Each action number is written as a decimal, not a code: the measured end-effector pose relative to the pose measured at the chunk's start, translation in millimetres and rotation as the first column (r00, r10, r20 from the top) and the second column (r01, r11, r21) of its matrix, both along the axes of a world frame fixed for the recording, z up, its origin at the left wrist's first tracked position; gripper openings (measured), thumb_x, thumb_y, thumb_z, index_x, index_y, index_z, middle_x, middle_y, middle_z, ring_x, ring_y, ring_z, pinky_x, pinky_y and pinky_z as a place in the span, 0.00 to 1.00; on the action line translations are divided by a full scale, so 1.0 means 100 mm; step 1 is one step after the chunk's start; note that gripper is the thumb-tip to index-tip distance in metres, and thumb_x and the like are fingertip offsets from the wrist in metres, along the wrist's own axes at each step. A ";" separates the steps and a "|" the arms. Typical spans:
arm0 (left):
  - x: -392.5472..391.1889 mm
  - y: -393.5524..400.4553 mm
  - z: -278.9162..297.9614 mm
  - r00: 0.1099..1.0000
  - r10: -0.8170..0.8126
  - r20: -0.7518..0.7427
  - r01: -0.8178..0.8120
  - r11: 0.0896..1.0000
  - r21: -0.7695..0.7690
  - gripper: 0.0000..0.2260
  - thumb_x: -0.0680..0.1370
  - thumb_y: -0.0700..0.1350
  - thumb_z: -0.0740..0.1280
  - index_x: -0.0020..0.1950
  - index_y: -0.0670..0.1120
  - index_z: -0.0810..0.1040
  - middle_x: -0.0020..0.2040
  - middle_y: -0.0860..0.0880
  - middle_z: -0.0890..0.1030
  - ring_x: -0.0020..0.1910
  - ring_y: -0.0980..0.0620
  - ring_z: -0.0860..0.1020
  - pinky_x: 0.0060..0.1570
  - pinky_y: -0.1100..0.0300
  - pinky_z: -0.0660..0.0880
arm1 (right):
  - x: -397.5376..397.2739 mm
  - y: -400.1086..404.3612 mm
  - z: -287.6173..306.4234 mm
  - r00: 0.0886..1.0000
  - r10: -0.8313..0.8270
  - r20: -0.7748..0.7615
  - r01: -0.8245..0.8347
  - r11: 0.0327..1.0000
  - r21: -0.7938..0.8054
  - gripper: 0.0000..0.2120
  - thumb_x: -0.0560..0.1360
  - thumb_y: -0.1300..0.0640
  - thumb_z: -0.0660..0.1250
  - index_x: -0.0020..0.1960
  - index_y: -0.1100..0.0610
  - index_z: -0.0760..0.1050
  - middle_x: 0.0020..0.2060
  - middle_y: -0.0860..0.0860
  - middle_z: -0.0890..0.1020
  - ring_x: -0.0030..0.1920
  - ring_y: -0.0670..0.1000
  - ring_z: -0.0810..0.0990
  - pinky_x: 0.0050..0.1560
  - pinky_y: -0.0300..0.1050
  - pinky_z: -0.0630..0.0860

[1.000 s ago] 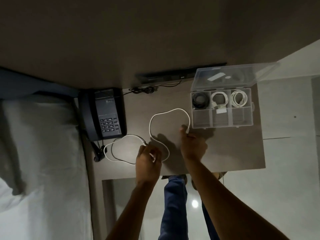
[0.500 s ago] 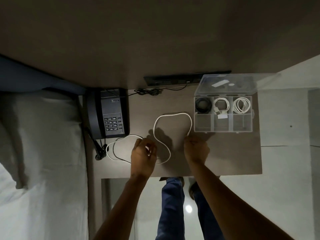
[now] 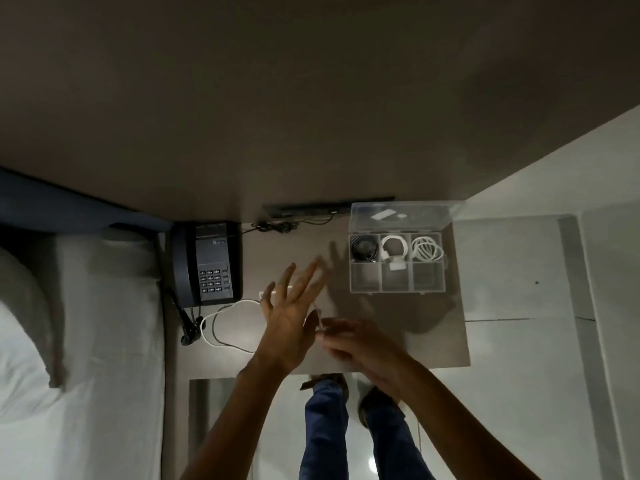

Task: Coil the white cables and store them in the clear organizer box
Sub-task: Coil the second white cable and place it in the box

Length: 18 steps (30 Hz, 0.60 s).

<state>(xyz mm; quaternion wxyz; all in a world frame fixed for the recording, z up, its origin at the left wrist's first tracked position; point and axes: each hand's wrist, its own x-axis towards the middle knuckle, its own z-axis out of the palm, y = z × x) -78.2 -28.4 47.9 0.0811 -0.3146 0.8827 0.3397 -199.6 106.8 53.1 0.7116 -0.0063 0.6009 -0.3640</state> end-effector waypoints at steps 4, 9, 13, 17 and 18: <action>-0.13 -0.01 0.46 0.992 -0.011 -0.128 0.025 0.994 0.103 0.15 0.85 0.42 0.65 0.70 0.51 0.81 0.69 0.55 0.81 0.75 0.55 0.72 0.77 0.46 0.68 | -0.24 0.16 0.64 0.956 -0.123 0.267 0.159 0.980 -0.118 0.07 0.80 0.55 0.74 0.55 0.57 0.87 0.46 0.51 0.87 0.48 0.46 0.86 0.53 0.37 0.82; -0.22 0.23 1.15 0.992 0.015 -0.127 0.039 0.914 0.405 0.11 0.86 0.45 0.60 0.57 0.45 0.82 0.47 0.44 0.85 0.44 0.49 0.84 0.48 0.53 0.81 | -0.45 0.36 1.31 0.677 -0.340 0.653 0.554 0.820 -0.148 0.13 0.76 0.62 0.77 0.58 0.65 0.85 0.54 0.61 0.88 0.54 0.53 0.89 0.53 0.42 0.87; -0.23 0.51 1.54 0.995 -0.093 -0.039 0.101 0.882 0.460 0.11 0.87 0.47 0.59 0.56 0.47 0.80 0.48 0.45 0.86 0.47 0.50 0.85 0.50 0.54 0.81 | -0.44 0.38 1.64 0.506 -0.562 0.655 0.813 0.564 -0.144 0.19 0.82 0.63 0.65 0.71 0.68 0.75 0.73 0.64 0.78 0.73 0.59 0.79 0.70 0.50 0.80; -0.18 0.61 1.96 0.994 -0.104 -0.029 0.105 0.861 0.497 0.09 0.87 0.49 0.60 0.52 0.52 0.78 0.42 0.54 0.82 0.42 0.60 0.80 0.48 0.62 0.77 | -0.43 0.42 1.89 0.721 -0.692 0.037 0.659 0.668 -0.345 0.17 0.84 0.51 0.67 0.70 0.57 0.78 0.71 0.53 0.82 0.73 0.52 0.79 0.74 0.50 0.76; -0.16 0.60 2.06 0.995 -0.093 -0.041 0.101 0.854 0.511 0.09 0.87 0.49 0.60 0.52 0.51 0.79 0.42 0.53 0.82 0.42 0.58 0.80 0.47 0.61 0.77 | -0.42 0.47 1.92 0.737 -0.651 -0.183 0.567 0.742 -0.356 0.14 0.84 0.50 0.68 0.66 0.56 0.80 0.68 0.50 0.84 0.71 0.50 0.80 0.74 0.51 0.75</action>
